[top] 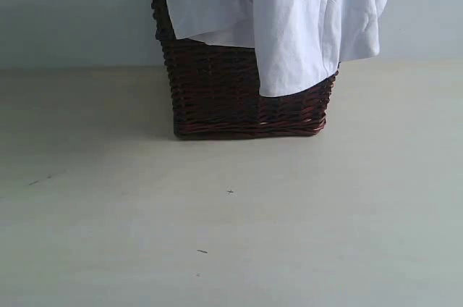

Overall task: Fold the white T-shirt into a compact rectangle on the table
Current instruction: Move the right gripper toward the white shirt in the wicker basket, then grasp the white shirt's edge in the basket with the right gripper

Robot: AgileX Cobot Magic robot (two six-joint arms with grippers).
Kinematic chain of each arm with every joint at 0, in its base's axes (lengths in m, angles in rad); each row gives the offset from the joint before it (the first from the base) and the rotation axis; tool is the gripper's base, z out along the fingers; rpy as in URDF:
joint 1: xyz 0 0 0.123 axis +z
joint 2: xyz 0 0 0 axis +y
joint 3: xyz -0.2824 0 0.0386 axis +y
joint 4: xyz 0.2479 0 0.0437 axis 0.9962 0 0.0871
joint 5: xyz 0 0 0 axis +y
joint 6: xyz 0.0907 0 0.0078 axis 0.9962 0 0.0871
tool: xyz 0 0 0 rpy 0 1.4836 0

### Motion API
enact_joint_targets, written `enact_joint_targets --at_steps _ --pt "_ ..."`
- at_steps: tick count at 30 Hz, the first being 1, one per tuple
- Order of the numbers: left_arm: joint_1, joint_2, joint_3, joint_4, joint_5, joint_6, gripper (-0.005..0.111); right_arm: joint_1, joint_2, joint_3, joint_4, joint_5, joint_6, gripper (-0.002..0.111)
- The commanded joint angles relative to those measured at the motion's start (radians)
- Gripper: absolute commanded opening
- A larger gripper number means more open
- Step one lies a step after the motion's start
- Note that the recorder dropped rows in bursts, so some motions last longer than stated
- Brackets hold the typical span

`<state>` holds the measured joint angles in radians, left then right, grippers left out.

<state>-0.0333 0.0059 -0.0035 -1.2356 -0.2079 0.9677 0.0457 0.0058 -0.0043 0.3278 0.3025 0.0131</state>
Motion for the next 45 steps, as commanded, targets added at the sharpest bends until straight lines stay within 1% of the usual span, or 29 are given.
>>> enact_joint_targets --at_steps 1,4,5,6,7,8,9,11,15,17,19,22,26,29,32,34,35,37,39,41,43,45 --pt "0.003 -0.006 0.004 0.001 0.003 0.001 0.0 0.001 0.091 -0.016 -0.002 -0.012 -0.013 0.0" --pt "0.003 -0.006 0.004 0.001 0.003 0.001 0.0 0.001 0.256 -0.069 0.014 -0.014 -0.013 0.0" --pt "0.003 -0.006 0.004 0.001 0.003 0.001 0.0 0.001 0.376 -0.098 0.0 -0.028 -0.033 0.0" --pt "0.003 -0.006 0.004 0.001 0.003 0.001 0.0 0.001 0.428 -0.104 -0.024 -0.05 -0.054 0.0" --pt "0.003 -0.006 0.004 0.001 0.003 0.001 0.0 0.001 0.559 -0.117 -0.076 -0.117 -0.1 0.0" --pt "0.003 -0.006 0.004 0.001 0.003 0.001 0.0 0.001 0.611 -0.124 -0.098 -0.149 -0.116 0.0" --pt "0.003 -0.006 0.004 0.001 0.003 0.001 0.0 0.001 0.73 -0.149 -0.134 -0.203 -0.139 0.0" --pt "0.003 -0.006 0.004 0.001 0.003 0.001 0.0 0.001 0.858 -0.203 -0.134 -0.181 -0.141 0.0" --pt "0.003 -0.006 0.004 0.001 0.003 0.001 0.0 0.001 0.913 -0.318 -0.097 -0.172 -0.139 0.0" --pt "0.003 -0.006 0.004 0.001 0.005 0.001 0.0 0.001 0.924 -0.382 -0.097 -0.13 -0.143 0.0" --pt "0.003 -0.006 0.004 0.001 0.005 0.001 0.0 0.001 0.927 -0.464 -0.103 -0.079 -0.21 0.0" --pt "0.003 -0.006 0.004 0.001 0.005 0.001 0.0 0.001 0.916 -0.6 -0.098 -0.093 -0.437 0.0" --pt "0.003 -0.006 0.004 0.001 0.005 0.001 0.0 0.001 0.883 -0.697 -0.076 -0.12 -0.474 0.0" --pt "0.003 -0.006 0.004 0.001 0.005 0.001 0.0 0.001 0.877 -0.741 0.024 -0.105 -0.484 0.0" --pt "0.003 -0.006 0.004 0.001 0.005 0.001 0.0 0.024 0.902 -0.764 0.225 -0.035 -0.544 0.0" --pt "0.003 -0.006 0.004 0.001 0.005 0.001 0.0 0.061 0.924 -0.778 0.376 0.033 -0.694 0.0" --pt "0.003 -0.006 0.004 0.001 0.005 0.001 0.0 0.08 0.939 -0.787 0.474 0.084 -0.814 0.0" --pt "0.003 -0.006 0.004 0.001 0.005 0.001 0.0 0.117 0.972 -0.807 0.639 0.183 -1.091 0.0" --pt "0.003 -0.006 0.004 0.001 0.005 0.001 0.0 0.148 1.015 -0.824 0.803 0.282 -1.422 0.0" --pt "0.003 -0.006 0.004 0.001 0.005 0.001 0.0 0.17 1.063 -0.835 0.937 0.323 -1.649 0.0" --pt "0.003 -0.006 0.004 0.001 0.005 0.001 0.0 0.188 1.117 -0.841 1.048 0.303 -1.802 0.0" --pt "0.003 -0.006 0.004 0.001 0.005 0.001 0.0 0.199 1.177 -0.85 1.158 0.261 -1.873 0.002"
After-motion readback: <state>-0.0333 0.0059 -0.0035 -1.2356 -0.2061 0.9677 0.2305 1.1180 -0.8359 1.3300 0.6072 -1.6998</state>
